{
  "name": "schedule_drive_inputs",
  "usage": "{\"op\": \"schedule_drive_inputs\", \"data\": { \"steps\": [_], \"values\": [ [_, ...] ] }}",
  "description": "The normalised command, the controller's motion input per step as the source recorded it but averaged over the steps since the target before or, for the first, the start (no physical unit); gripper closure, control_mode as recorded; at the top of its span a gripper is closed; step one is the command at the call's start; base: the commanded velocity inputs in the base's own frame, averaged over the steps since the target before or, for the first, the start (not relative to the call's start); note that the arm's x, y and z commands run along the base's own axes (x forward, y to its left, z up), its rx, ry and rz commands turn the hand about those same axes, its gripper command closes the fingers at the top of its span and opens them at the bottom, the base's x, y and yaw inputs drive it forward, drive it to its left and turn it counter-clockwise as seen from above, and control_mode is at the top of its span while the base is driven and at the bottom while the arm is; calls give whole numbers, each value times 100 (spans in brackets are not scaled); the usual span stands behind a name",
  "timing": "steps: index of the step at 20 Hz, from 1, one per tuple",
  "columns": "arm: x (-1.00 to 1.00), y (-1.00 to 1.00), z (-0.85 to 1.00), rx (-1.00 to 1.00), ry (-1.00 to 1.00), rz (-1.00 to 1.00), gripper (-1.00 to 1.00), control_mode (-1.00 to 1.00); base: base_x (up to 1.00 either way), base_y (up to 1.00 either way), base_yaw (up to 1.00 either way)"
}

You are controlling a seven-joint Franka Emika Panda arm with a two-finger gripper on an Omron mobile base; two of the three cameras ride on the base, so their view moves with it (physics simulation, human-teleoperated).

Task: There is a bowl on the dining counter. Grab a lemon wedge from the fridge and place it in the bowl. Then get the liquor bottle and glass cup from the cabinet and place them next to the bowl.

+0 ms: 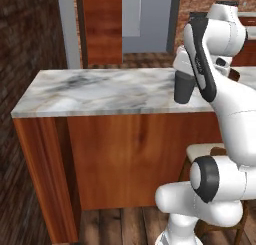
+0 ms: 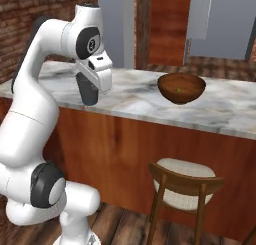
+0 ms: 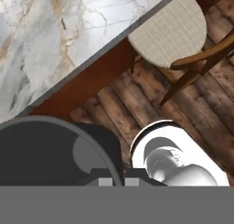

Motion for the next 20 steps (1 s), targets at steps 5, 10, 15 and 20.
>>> {"op": "schedule_drive_inputs", "data": {
  "steps": [5, 10, 15, 20],
  "values": [
    [100, 0, 0, -10, 0, -25, 100, -100, 0, 0, 0],
    [95, 0, -1, -6, 0, -20, 100, -100, 0, 0, 0],
    [70, -12, -8, -3, 0, -17, 100, -100, 0, 0, 0],
    [75, -36, -13, 0, 0, -13, 100, -100, 0, 0, 0]
  ]
}}
